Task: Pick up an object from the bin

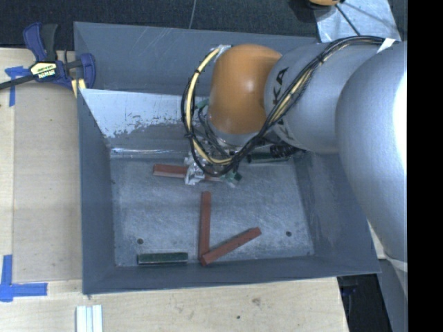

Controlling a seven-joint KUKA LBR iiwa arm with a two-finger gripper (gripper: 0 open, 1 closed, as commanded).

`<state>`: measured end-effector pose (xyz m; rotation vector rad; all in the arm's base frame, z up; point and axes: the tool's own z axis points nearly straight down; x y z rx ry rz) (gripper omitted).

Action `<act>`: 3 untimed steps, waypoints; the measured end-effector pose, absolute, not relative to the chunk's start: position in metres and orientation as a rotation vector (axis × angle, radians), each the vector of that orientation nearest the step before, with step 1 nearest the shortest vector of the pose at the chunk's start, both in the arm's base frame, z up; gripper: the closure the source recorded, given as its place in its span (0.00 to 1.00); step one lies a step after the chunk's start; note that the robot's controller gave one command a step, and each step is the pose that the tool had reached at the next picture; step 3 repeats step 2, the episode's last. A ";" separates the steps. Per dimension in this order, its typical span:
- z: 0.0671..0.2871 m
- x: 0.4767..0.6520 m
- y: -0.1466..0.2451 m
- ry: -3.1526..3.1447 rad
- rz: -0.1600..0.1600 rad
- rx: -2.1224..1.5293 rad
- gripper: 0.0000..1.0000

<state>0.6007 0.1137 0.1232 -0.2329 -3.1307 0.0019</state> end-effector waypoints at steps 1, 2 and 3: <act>0.169 0.602 0.110 -3.133 -0.002 -0.287 1.00; 0.216 0.602 0.106 -3.126 0.001 -0.278 1.00; 0.216 0.602 0.106 -3.126 0.001 -0.278 1.00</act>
Offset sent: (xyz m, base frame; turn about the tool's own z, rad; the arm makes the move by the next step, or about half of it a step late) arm 0.0033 -0.0123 0.1386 0.0237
